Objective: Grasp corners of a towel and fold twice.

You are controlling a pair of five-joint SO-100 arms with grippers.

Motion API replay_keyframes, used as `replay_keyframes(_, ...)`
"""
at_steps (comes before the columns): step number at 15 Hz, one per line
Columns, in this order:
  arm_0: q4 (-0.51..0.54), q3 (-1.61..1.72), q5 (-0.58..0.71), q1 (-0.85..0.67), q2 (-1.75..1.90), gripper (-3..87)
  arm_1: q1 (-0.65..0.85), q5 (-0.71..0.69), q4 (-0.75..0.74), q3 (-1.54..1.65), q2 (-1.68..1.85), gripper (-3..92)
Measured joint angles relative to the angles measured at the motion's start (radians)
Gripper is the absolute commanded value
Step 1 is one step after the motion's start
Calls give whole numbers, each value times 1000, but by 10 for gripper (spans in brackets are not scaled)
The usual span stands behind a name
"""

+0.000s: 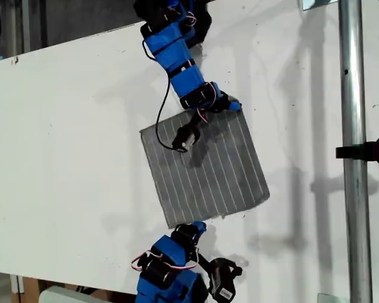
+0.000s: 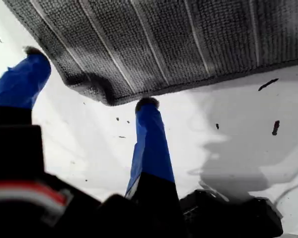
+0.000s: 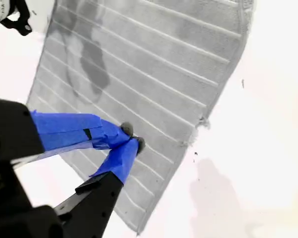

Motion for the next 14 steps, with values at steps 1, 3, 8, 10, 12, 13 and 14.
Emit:
replay_keyframes(1, -9, 8, -3, 0, 0, -8, 0, 8, -40, 0, -35, 296)
replay_keyframes(3, -17, 12, -5, 0, 0, -10, 6, 9, -95, -6, -89, 77)
replay_keyframes(8, -23, 32, -43, 2, 0, -26, 9, 38, -160, -71, -167, -2)
replay_keyframes(10, -40, 9, -41, 15, -37, 130, 11, 38, -158, -80, -176, -2)
replay_keyframes(12, -43, -138, 0, 55, -169, 278, 14, 38, -150, -97, -187, -2)
replay_keyframes(13, -34, -249, 64, 81, -267, 285, 15, 38, -147, -106, -192, -2)
replay_keyframes(14, -6, -359, 101, 109, -353, 286, 17, 38, -147, -114, -198, -2)
